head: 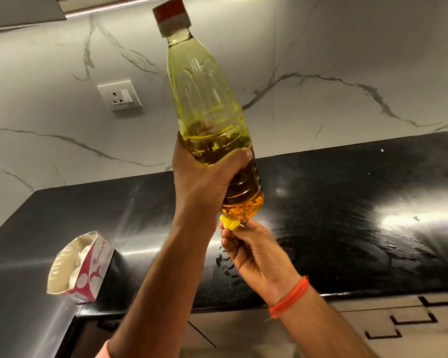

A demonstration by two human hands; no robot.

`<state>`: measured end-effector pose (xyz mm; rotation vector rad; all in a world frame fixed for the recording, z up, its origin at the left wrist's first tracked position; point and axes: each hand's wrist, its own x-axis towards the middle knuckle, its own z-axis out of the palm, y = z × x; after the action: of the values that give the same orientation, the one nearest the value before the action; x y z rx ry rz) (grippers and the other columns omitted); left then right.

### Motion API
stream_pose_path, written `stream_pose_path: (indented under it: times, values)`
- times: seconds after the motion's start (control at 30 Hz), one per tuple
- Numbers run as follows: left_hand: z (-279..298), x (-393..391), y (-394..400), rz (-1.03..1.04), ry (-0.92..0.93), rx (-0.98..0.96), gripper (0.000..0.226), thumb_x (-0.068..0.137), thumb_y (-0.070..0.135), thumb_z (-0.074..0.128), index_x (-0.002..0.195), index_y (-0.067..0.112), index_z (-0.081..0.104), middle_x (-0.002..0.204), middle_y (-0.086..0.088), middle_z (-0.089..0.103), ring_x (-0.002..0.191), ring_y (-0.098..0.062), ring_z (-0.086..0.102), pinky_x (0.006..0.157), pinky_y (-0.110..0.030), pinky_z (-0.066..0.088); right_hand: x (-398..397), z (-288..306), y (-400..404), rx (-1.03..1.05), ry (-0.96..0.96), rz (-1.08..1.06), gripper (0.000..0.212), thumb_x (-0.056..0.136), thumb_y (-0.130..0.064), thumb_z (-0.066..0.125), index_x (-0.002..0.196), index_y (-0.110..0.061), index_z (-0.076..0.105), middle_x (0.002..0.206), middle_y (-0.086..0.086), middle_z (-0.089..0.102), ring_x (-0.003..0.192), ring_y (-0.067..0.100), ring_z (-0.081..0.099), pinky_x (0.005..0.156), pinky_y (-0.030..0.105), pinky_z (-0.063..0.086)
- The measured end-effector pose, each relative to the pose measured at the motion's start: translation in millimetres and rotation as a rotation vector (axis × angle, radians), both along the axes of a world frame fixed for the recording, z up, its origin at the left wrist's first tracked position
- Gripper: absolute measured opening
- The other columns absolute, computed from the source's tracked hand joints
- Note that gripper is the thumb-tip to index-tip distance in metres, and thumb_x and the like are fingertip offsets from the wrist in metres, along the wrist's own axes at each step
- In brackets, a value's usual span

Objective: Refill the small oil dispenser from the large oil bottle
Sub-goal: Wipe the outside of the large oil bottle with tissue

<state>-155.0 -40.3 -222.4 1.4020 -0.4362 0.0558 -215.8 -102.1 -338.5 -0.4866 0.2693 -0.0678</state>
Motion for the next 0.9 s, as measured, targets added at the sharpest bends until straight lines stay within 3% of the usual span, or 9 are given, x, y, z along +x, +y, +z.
stream_pose_path:
  times: [0.17,0.2,0.33,0.4,0.5,0.57,0.77,0.9]
  values:
    - [-10.0,7.4,10.8,0.065,0.034,0.014,0.073,0.063,0.018,0.087,0.128,0.019,0.055,0.106,-0.003,0.072,0.092,-0.016,0.075,0.073,-0.023,0.059,-14.3,-3.3,-19.5,-0.073,-0.067,-0.2,0.021,0.076,-0.001,0.066,0.097,-0.003,0.067,0.079,0.011,0.07,0.064,0.013,0.067,0.06,0.022,0.058]
    - [-13.0,7.2,11.7,0.066,0.039,0.02,0.075,0.063,0.018,0.087,0.13,0.017,0.054,0.108,-0.006,0.071,0.093,-0.018,0.074,0.073,-0.024,0.059,-15.0,-1.1,-23.1,-0.188,-0.094,-0.26,0.018,0.079,-0.003,0.068,0.097,-0.005,0.067,0.079,0.009,0.07,0.065,0.013,0.066,0.061,0.022,0.057]
    - [-23.9,1.7,10.4,0.079,0.065,0.017,0.072,0.063,0.014,0.088,0.127,0.018,0.055,0.106,-0.005,0.072,0.088,-0.014,0.075,0.069,-0.021,0.059,-12.4,16.3,-27.0,-1.013,-0.138,-0.541,0.014,0.087,-0.008,0.076,0.097,-0.015,0.071,0.08,-0.006,0.07,0.072,0.008,0.065,0.069,0.026,0.059]
    - [-25.3,-0.7,8.6,0.092,0.073,-0.005,0.067,0.065,0.011,0.087,0.124,0.017,0.057,0.1,-0.005,0.073,0.08,-0.014,0.075,0.065,-0.02,0.057,-10.4,26.6,-22.4,-1.291,-0.257,-0.659,0.017,0.086,-0.005,0.078,0.098,-0.015,0.072,0.09,-0.005,0.07,0.081,0.011,0.068,0.073,0.03,0.059]
    - [-24.4,-0.8,8.6,0.097,0.08,-0.025,0.064,0.065,0.01,0.086,0.122,0.015,0.058,0.098,-0.01,0.073,0.081,-0.021,0.076,0.066,-0.026,0.059,-8.6,35.7,-13.7,-1.591,-0.441,-0.719,0.02,0.081,0.005,0.076,0.095,-0.009,0.072,0.099,0.002,0.068,0.09,0.009,0.066,0.08,0.021,0.054]
    - [-24.0,-0.7,10.1,0.104,0.089,-0.019,0.067,0.063,0.014,0.087,0.123,0.019,0.058,0.101,-0.009,0.073,0.084,-0.021,0.076,0.068,-0.026,0.059,-7.4,39.0,-19.6,-1.622,-0.445,-0.722,0.019,0.082,0.003,0.076,0.096,-0.009,0.073,0.099,0.003,0.068,0.091,0.008,0.065,0.08,0.019,0.053]
    - [-20.6,-4.1,16.7,0.072,0.114,-0.001,0.08,0.054,0.028,0.09,0.127,0.023,0.057,0.108,-0.003,0.074,0.093,-0.019,0.076,0.072,-0.024,0.06,6.0,43.6,-50.2,-1.348,-0.178,-0.647,0.016,0.09,-0.005,0.072,0.106,-0.009,0.072,0.1,0.003,0.071,0.096,0.016,0.069,0.087,0.04,0.059]
    - [-19.3,-8.0,18.9,0.019,0.123,-0.013,0.072,0.057,0.022,0.09,0.122,0.025,0.059,0.101,0.001,0.075,0.091,-0.017,0.076,0.071,-0.022,0.059,12.1,38.5,-52.2,-1.282,-0.106,-0.552,0.019,0.092,-0.005,0.07,0.11,-0.009,0.074,0.104,0.003,0.073,0.101,0.014,0.07,0.091,0.039,0.059]
